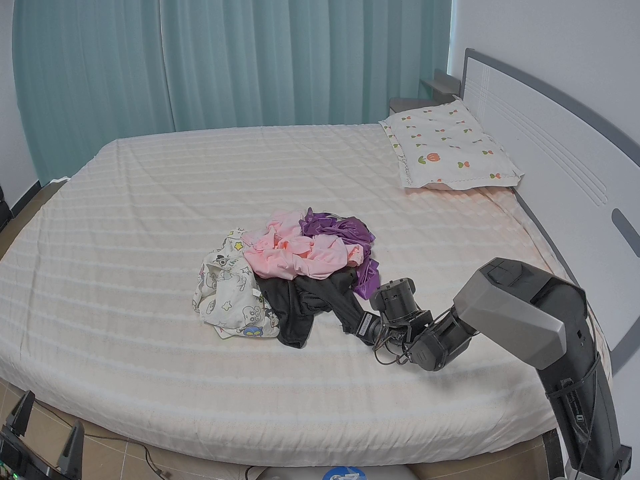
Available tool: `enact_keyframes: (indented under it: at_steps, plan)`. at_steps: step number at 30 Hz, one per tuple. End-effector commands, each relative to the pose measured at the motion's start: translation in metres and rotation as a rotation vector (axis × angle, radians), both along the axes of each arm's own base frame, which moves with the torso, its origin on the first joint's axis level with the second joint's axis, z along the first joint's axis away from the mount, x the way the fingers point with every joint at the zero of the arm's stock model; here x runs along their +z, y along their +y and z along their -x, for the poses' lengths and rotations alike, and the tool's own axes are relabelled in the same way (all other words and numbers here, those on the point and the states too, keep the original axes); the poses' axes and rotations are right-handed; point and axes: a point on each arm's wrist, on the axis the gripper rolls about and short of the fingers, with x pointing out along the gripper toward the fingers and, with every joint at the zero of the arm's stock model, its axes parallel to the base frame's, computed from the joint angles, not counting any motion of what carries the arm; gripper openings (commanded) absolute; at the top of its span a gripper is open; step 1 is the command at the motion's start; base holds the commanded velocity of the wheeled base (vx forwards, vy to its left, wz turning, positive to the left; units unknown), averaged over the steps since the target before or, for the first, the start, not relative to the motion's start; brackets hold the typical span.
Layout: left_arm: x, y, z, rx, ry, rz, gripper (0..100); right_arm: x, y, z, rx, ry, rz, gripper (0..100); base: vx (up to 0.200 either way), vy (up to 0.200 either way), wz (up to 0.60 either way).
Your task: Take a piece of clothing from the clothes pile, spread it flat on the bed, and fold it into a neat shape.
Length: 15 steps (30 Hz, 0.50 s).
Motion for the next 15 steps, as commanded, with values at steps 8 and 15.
enact_keyframes:
  at_steps: [8,15]
  plan:
    - [0.051,-0.015,-0.111,-0.245,0.568,0.072,100,0.052,-0.034,0.063,-0.022,-0.037,-0.193,0,0.000,0.000,0.00]
    - [0.005,-0.070,-0.197,-0.264,0.797,0.192,100,0.053,-0.035,0.060,-0.021,-0.047,-0.201,0,0.000,0.000,0.00]
